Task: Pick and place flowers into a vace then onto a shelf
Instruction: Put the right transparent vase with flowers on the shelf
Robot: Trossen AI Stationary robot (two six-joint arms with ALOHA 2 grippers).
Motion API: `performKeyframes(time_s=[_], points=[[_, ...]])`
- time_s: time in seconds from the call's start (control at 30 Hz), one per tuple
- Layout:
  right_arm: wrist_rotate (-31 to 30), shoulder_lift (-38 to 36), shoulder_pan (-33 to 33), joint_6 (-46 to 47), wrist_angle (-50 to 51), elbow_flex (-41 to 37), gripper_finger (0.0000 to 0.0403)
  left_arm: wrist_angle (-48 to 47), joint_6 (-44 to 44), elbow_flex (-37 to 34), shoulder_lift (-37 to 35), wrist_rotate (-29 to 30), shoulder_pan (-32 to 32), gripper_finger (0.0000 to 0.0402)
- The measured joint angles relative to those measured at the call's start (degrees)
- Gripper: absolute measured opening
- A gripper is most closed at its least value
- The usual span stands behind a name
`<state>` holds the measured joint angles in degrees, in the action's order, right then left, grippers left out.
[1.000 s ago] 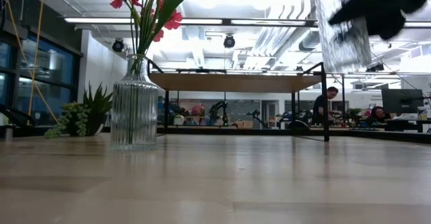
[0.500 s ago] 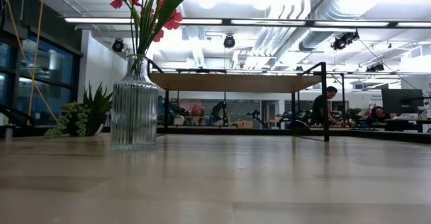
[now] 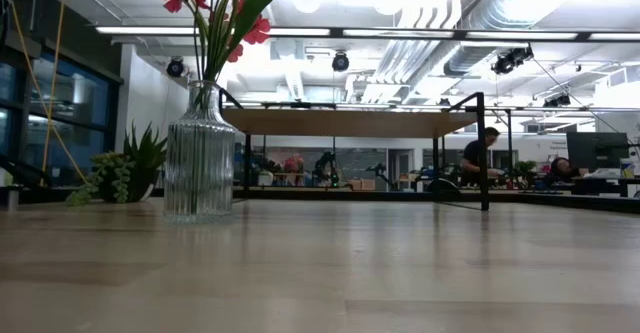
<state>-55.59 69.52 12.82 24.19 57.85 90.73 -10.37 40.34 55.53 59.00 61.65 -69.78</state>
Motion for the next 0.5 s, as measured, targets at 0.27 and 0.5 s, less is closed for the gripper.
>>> performKeyframes(time_s=[0.27, 0.5], points=[[13.3, 0.0, -14.2, -11.1, -11.1, -4.2, 0.0244, 0.0, 0.0, 0.0, 0.0, 2.4, 0.0, 0.0113], [25.9, 0.0, -24.7, -16.7, -26.1, -10.6, 0.0244, 0.0, 0.2, 0.0, 0.0, 2.4, 0.0, 0.0113]])
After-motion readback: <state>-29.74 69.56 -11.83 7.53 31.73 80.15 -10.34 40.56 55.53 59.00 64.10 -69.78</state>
